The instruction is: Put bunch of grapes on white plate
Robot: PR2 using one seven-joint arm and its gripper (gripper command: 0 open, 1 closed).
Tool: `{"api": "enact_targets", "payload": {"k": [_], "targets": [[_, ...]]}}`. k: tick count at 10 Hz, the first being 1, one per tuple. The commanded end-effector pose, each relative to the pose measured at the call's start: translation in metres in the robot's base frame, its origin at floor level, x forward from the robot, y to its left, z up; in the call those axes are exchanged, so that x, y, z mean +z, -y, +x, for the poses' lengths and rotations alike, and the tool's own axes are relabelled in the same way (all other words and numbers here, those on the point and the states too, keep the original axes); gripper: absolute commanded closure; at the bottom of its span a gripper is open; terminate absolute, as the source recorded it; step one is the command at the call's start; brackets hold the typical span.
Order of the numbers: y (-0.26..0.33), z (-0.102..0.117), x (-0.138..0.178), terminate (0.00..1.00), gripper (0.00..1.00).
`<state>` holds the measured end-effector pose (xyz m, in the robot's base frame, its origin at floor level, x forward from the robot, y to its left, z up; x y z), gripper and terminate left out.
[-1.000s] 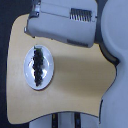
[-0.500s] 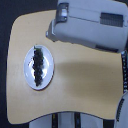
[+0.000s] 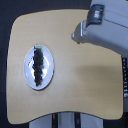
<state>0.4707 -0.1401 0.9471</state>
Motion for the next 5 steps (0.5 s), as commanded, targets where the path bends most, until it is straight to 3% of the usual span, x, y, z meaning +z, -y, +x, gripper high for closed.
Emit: {"api": "enact_targets", "payload": {"k": [1,4,5], "targets": [[0.095,0.006,0.012,0.0,0.0],[0.103,-0.004,0.01,0.0,0.0],[0.107,-0.004,0.007,1.0,0.0]]}}
